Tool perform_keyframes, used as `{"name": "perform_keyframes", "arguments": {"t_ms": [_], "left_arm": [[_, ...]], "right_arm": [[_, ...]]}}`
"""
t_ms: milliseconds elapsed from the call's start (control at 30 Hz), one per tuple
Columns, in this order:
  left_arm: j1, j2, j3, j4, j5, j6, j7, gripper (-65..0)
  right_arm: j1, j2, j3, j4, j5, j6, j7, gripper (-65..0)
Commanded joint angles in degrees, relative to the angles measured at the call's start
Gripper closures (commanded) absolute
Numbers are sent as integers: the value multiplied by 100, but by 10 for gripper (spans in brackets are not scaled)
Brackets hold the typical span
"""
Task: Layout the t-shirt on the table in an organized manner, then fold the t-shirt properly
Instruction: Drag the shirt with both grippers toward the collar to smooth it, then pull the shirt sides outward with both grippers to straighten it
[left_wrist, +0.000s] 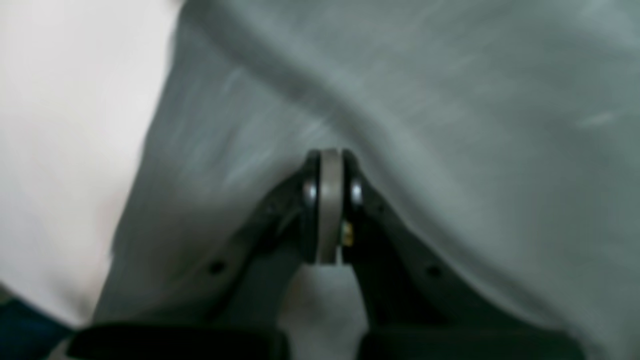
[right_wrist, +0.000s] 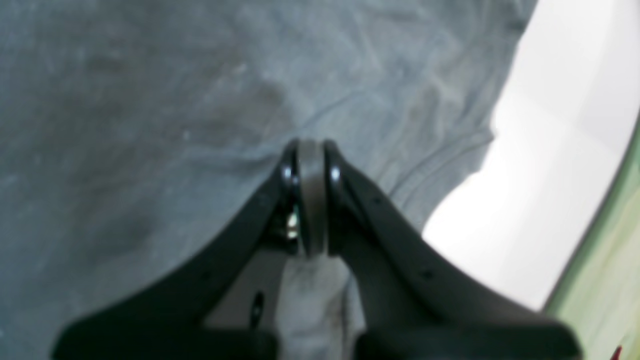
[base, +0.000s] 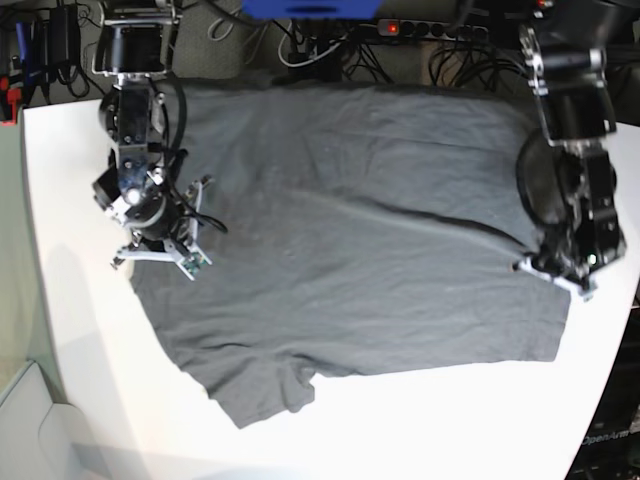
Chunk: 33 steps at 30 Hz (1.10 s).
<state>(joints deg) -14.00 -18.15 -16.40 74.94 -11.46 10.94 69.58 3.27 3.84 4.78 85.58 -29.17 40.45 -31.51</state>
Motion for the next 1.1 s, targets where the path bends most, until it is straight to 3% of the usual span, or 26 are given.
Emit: {"name": "perform_keyframes", "arguments": {"t_ms": [0,333,700,900,1067], "left_arm": [[-90,-27,-34,150,-62,-8,-61,0],[165,88,-34,-834,-62,-8,-949,0],[-714,105,-26,-2927,-62,-8,-2417,0],[-1013,184,212,-3094,-106,-8,-2154,0],[-1004,184,177,-2012,-115,-8,-1512,0]], "right_arm": [[100,34,10,27,38,-45,96,0],[636,113,10,-1081,38,-45,140,0],[1656,333,19,-2505,29,-45,316,0],[1788,421,19,-2127,11,-45,298,0],[1541,456,19,-1020,38,-45,298,0]]}}
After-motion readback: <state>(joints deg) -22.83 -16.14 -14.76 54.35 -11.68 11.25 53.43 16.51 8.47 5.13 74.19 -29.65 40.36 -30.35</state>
